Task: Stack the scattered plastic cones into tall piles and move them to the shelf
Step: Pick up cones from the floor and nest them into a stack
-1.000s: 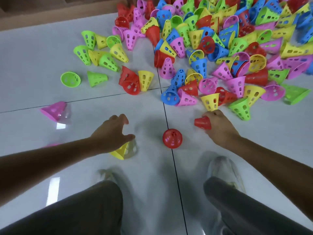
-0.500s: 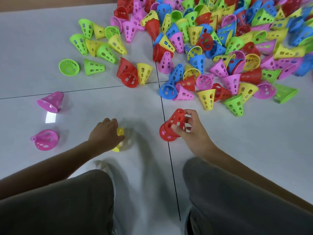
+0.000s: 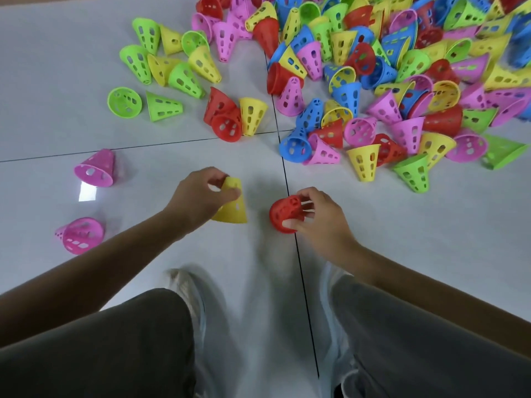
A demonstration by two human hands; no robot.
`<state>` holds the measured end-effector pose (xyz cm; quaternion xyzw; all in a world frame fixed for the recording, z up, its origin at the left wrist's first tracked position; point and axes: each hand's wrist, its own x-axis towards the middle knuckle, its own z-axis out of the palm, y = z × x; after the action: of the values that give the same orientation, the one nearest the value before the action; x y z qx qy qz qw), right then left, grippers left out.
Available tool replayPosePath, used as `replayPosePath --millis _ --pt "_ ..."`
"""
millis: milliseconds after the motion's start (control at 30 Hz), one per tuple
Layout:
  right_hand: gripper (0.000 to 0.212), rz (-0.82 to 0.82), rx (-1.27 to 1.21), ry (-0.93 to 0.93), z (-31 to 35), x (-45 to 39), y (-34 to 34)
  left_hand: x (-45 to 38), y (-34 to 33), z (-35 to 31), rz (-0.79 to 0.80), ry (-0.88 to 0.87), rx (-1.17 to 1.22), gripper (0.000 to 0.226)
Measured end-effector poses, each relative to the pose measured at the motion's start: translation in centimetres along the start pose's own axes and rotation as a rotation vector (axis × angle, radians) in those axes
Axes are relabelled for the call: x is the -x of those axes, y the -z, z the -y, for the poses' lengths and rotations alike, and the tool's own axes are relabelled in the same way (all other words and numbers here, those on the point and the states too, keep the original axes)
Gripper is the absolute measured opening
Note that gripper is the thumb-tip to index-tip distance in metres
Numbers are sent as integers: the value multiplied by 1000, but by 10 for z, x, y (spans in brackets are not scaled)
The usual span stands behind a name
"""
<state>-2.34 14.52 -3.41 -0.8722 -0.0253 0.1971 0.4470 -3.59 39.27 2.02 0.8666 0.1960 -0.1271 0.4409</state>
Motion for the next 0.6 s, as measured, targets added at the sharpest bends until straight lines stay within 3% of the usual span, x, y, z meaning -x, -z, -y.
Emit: replayPosePath --millis 100,233,367,500,600 --pt "54 52 -206 -50 9 -1 3 4 -5 -18 -38 -98 166 31" --pt "48 2 -248 -44 8 3 15 11 -16 -33 -15 -228 265 30" --pt "37 -247 -203 -43 -6 -5 36 12 -29 -36 48 -330 254 34" --pt "45 -546 -17 17 -25 -28 65 7 -43 -36 61 -388 148 35" --pt "54 -634 122 -8 -37 -51 85 3 -57 -27 83 -395 70 35"
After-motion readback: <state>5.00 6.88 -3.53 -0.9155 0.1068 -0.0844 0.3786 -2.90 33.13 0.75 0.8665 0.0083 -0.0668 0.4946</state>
